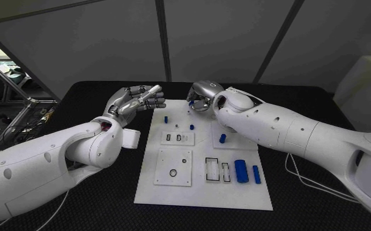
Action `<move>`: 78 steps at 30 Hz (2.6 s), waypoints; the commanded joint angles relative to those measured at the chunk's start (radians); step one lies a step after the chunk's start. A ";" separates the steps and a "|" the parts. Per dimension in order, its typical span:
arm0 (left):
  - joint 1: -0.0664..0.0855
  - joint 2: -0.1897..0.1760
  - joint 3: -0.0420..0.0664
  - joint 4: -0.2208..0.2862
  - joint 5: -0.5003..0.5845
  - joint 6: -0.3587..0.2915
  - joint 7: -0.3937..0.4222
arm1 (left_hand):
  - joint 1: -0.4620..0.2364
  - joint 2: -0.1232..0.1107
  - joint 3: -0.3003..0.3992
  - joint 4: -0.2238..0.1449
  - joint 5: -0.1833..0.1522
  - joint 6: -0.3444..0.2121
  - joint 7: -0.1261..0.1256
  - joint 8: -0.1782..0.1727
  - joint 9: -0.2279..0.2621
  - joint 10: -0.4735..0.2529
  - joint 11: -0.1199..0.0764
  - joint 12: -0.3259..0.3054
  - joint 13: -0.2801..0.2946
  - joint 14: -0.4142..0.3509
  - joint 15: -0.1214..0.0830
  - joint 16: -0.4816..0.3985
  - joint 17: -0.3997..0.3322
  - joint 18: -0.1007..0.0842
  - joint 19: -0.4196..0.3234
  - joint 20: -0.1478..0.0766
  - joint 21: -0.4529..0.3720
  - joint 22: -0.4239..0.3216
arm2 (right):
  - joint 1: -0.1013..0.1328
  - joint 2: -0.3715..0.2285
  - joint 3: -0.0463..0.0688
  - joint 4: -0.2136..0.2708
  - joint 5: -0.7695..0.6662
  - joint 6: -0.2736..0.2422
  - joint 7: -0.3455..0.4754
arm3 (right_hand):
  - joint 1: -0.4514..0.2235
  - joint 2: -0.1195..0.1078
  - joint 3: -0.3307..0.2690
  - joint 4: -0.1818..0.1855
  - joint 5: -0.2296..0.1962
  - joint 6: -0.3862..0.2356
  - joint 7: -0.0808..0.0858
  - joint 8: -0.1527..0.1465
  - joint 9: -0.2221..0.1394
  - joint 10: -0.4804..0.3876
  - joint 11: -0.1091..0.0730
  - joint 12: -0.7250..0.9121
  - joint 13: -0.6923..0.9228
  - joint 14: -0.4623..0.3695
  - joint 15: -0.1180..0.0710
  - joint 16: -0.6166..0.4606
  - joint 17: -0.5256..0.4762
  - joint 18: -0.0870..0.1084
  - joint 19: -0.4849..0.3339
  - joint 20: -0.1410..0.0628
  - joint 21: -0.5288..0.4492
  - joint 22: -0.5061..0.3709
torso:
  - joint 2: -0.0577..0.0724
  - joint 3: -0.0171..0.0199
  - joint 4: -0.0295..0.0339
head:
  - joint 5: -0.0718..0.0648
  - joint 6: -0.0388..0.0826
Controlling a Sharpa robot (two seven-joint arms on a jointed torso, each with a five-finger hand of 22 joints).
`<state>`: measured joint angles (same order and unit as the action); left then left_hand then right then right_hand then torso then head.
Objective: Assemble the parts on the task board
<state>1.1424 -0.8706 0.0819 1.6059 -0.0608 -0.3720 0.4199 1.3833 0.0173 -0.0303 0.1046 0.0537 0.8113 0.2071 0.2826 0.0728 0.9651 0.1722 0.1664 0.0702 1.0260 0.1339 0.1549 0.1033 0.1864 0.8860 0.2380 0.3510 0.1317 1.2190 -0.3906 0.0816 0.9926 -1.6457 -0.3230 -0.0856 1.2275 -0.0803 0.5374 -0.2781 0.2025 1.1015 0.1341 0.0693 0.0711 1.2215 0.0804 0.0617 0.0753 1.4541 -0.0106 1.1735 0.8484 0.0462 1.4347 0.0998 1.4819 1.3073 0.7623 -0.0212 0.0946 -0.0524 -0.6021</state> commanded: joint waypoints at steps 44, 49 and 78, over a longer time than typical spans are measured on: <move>0.002 -0.007 0.001 -0.008 -0.005 0.033 -0.017 | 0.013 0.012 0.003 -0.018 0.000 0.004 0.008 -0.008 -0.003 0.003 0.003 -0.011 -0.001 0.002 0.005 -0.014 0.000 -0.006 -0.007 0.004 -0.005 -0.004 | 0.002 -0.387 0.001 0.327 0.273 0.052 -0.187 | 0.027 -0.113 -0.398 0.406 -0.076 -0.129 -0.027 -0.005 0.000 0.175 -0.059 0.962 0.966 0.062 -0.041 0.267 0.439 -0.034 0.107 -0.039 0.068 0.211 | -0.011 0.0127 -0.0318 | -0.005 0.016; 0.001 -0.005 0.000 -0.011 -0.005 0.034 -0.018 | 0.013 0.012 0.003 -0.018 0.000 0.004 0.008 -0.008 -0.003 0.003 0.003 -0.011 -0.001 0.002 0.005 -0.014 0.000 -0.006 -0.007 0.004 -0.005 -0.004 | 0.002 -0.377 0.001 0.310 0.266 0.073 -0.206 | 0.041 -0.125 -0.406 0.449 -0.076 -0.141 -0.023 -0.005 -0.001 0.187 -0.056 1.028 1.036 0.067 -0.038 0.280 0.465 -0.037 0.113 -0.035 0.073 0.223 | -0.011 0.0122 -0.0305 | -0.007 0.012; 0.001 0.002 0.000 -0.020 -0.005 0.035 -0.018 | 0.015 0.014 0.003 -0.020 0.000 0.004 0.008 -0.009 -0.003 0.003 0.003 -0.013 -0.001 0.002 0.005 -0.016 0.000 -0.006 -0.007 0.004 -0.006 -0.005 | 0.002 -0.303 0.002 0.218 0.261 0.118 -0.225 | 0.076 -0.097 -0.392 0.503 -0.065 -0.126 -0.024 -0.002 0.003 0.226 -0.055 1.177 1.185 0.075 -0.036 0.303 0.512 -0.044 0.130 -0.033 0.085 0.253 | -0.012 0.0115 -0.0319 | 0.001 0.000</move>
<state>1.1420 -0.8702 0.0814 1.5858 -0.0611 -0.3491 0.3979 1.3925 0.0266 -0.0274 0.0907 0.0537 0.8113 0.2071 0.2794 0.0711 0.9651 0.1722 0.1569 0.0703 1.0260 0.1339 0.1425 0.1033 0.1864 0.8824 0.2416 0.3510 0.1279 1.2187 -0.6953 0.0828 1.2120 -1.3827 -0.2146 -0.3060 1.2992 -0.1795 0.1443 0.2219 0.1317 0.9692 0.1121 0.0693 0.0729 1.4420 0.0249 1.2352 1.2598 1.4686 -0.0534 1.4735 1.3078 0.0148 1.4674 0.0573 1.5611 1.3078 0.7506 -0.0097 0.0624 -0.0522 -0.6014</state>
